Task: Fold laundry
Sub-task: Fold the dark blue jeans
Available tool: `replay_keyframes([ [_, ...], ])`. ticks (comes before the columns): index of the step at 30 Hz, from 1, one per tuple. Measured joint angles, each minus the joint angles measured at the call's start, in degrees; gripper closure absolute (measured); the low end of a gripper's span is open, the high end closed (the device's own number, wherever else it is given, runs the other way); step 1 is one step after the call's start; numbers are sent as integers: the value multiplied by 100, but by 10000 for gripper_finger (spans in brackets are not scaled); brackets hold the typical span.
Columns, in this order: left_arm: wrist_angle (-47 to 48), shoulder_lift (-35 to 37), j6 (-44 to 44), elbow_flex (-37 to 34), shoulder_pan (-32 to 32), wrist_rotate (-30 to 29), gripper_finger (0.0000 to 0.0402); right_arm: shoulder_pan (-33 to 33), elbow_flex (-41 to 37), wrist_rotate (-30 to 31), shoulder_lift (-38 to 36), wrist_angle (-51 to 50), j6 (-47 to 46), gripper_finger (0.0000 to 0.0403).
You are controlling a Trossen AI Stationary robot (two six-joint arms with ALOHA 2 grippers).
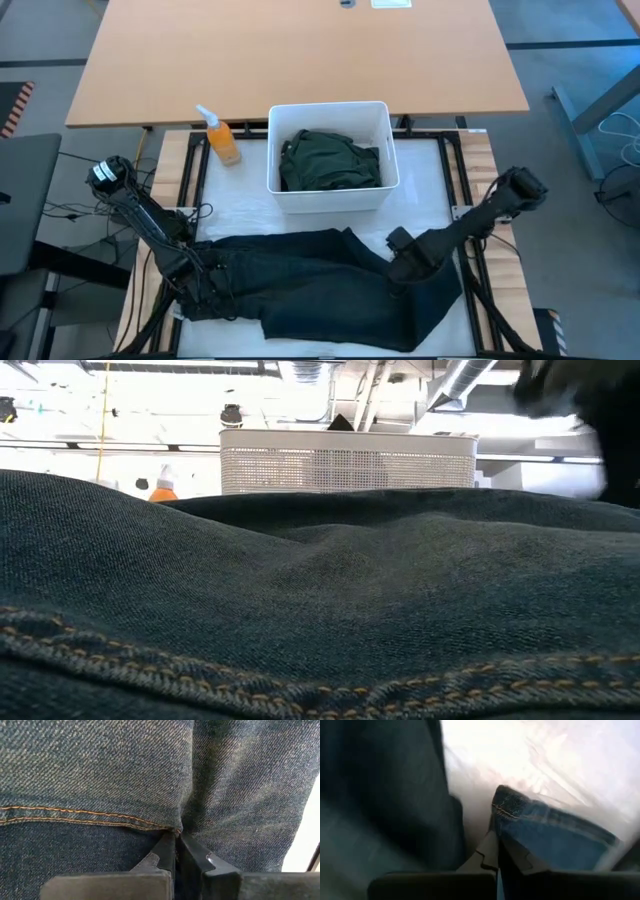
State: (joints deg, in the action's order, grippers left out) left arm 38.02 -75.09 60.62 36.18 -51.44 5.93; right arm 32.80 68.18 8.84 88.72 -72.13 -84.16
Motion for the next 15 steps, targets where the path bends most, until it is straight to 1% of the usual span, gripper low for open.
replay_keyframes([
  [3,2,0,-2,0,0,-2,402,431,870,-571,17,-1143,-233,389],
  [5,4,0,-2,0,0,-9,402,772,1450,-1042,51,-1818,-594,389],
  [8,3,0,-4,0,1,-29,401,1299,1870,-1591,-57,-1549,-997,388],
  [10,2,0,-11,0,2,-63,401,1622,2060,-1893,-57,-1500,-1604,381],
  [12,0,0,-9,0,2,-74,401,1931,2140,-2358,-43,-1468,-2150,367],
  [15,0,0,-11,0,2,-72,401,2392,2140,-3068,-29,-1166,-3070,340],
])
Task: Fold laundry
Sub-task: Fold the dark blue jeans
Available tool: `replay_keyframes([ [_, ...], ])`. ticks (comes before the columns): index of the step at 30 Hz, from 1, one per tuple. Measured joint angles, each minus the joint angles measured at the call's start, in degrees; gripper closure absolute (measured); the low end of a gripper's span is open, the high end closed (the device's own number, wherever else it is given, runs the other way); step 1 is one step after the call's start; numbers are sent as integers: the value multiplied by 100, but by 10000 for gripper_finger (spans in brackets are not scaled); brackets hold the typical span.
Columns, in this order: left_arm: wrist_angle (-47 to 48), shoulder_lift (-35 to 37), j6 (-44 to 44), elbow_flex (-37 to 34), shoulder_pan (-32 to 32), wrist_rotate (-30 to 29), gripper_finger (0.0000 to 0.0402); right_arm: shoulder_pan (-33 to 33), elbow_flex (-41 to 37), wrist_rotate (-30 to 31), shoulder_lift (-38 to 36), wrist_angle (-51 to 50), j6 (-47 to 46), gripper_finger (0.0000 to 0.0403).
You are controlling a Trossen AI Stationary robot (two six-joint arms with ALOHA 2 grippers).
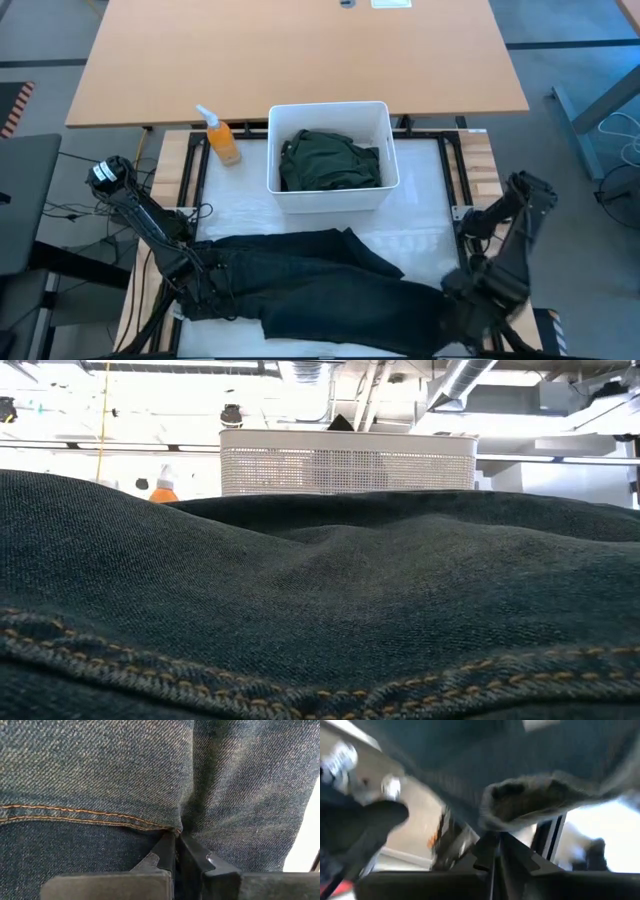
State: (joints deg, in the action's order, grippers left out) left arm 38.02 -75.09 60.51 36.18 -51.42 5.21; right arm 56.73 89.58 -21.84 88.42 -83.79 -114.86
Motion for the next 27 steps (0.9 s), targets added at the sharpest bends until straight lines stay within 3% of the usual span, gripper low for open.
replay_keyframes([
  [5,0,0,-138,0,0,37,401,673,0,-838,13,367,-1389,303],
  [15,-2,0,-236,0,4,195,401,861,49,-648,22,646,-1576,252],
  [19,-2,0,-314,0,7,205,401,676,338,605,23,628,-975,250],
  [25,-26,0,-367,0,144,289,401,106,487,3475,52,706,1132,257],
  [27,-47,0,-342,0,189,348,401,-264,403,3767,132,705,1855,258],
])
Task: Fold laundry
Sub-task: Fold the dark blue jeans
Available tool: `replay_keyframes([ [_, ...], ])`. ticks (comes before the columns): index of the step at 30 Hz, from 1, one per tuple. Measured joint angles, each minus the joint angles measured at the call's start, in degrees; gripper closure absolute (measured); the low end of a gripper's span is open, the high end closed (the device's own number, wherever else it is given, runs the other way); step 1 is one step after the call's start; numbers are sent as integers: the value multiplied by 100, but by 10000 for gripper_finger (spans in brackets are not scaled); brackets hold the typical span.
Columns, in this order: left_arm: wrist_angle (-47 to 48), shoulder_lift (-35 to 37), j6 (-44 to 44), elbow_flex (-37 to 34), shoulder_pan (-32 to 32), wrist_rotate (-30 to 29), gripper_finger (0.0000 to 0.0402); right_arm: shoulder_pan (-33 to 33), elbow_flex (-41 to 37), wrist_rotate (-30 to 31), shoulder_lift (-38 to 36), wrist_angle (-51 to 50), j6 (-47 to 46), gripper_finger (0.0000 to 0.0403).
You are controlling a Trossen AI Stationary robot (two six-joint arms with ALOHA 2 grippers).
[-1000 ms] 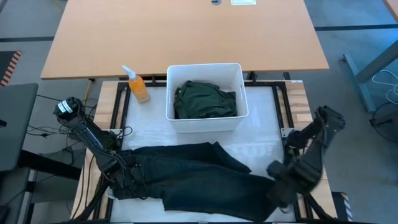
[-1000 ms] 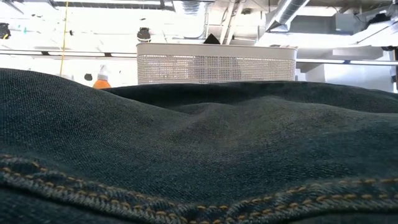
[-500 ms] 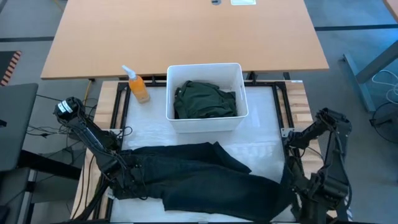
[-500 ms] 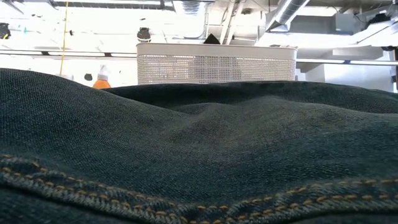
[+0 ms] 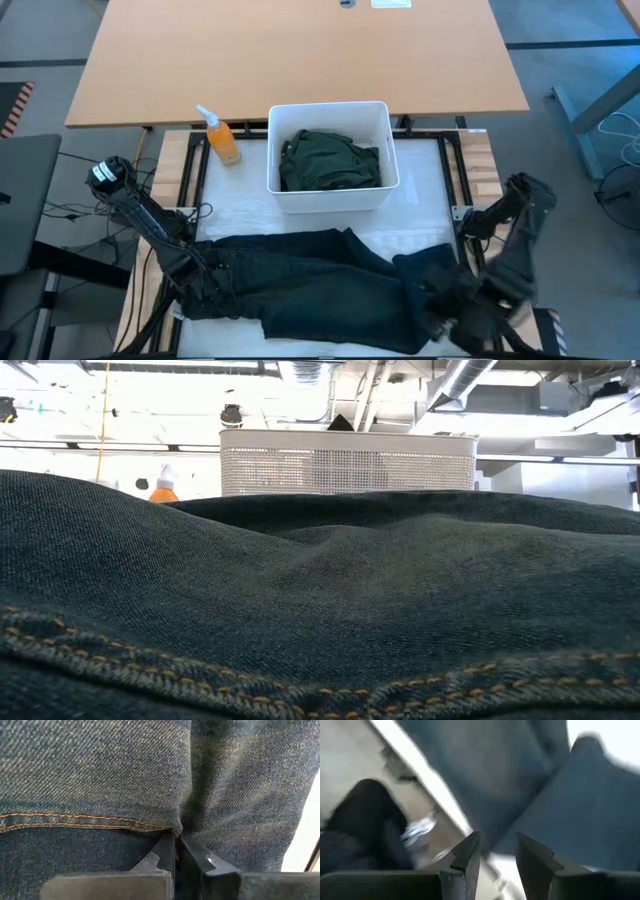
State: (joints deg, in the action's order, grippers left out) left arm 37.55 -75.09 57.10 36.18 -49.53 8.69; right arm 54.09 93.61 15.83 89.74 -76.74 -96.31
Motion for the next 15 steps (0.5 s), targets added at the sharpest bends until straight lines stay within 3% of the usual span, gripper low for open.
replay_keyframes([
  [3,-19,0,5,0,31,54,401,-664,-304,-6,166,1,792,258],
  [8,-19,0,154,14,75,195,401,-1651,-1065,-162,347,-206,1320,258],
  [15,-10,0,361,246,106,249,397,-2609,-2244,-633,296,872,2104,237],
])
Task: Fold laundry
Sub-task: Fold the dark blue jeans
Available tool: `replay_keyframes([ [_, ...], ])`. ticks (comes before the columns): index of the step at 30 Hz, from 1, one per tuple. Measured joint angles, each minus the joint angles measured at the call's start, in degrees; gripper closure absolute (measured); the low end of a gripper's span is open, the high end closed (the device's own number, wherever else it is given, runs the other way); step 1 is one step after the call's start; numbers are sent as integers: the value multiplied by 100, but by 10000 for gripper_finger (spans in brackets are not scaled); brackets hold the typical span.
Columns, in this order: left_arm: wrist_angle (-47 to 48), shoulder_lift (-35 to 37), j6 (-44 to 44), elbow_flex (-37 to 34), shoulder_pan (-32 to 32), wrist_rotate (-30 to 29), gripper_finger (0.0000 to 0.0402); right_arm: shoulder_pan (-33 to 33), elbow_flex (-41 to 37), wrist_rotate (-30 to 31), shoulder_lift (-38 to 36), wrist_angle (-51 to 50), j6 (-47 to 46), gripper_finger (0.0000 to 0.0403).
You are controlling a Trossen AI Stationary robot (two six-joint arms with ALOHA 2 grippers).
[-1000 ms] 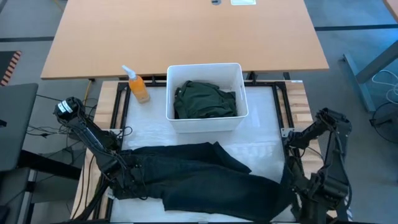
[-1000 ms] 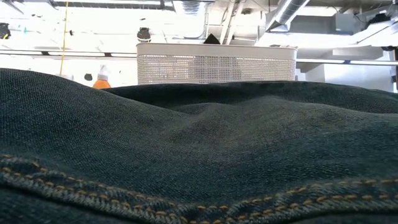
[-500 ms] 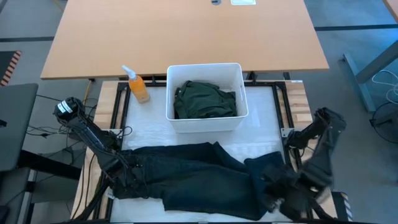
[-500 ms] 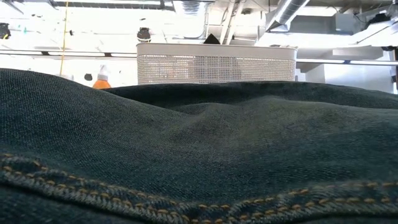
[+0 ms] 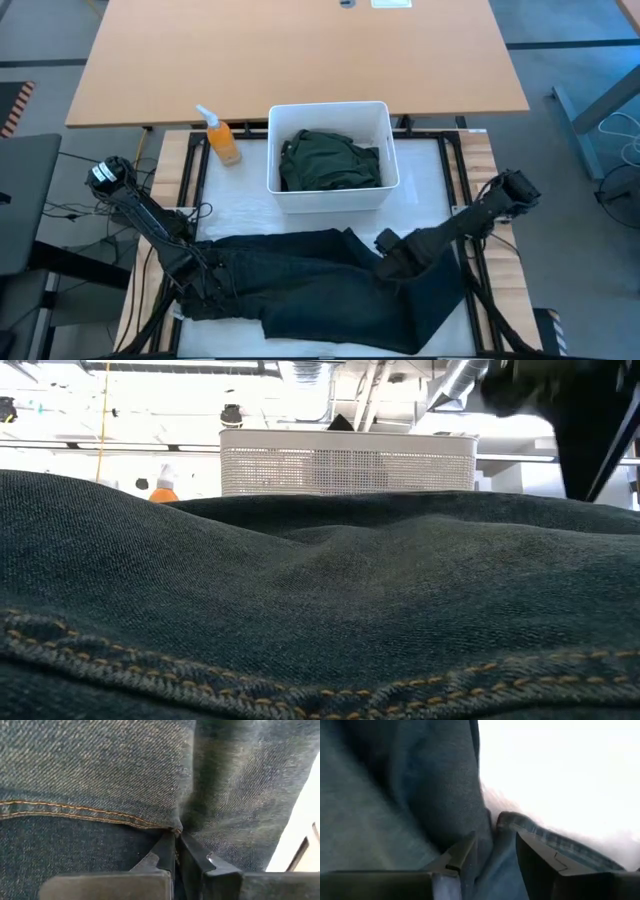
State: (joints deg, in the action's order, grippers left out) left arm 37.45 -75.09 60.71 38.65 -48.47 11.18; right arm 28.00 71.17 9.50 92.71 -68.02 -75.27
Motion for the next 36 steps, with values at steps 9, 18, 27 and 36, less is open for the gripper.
replay_keyframes([
  [9,766,7,-218,990,203,-63,325,-114,-323,105,-11,73,402,203],
  [18,854,7,-1410,1969,675,-1563,259,281,-527,1211,-184,-178,199,205],
  [27,1151,-86,-1660,1977,1353,-800,235,298,-1942,1497,-860,537,-428,206],
  [36,2309,-58,-1004,1977,1778,582,234,298,-2410,1718,-1456,1006,-396,206],
])
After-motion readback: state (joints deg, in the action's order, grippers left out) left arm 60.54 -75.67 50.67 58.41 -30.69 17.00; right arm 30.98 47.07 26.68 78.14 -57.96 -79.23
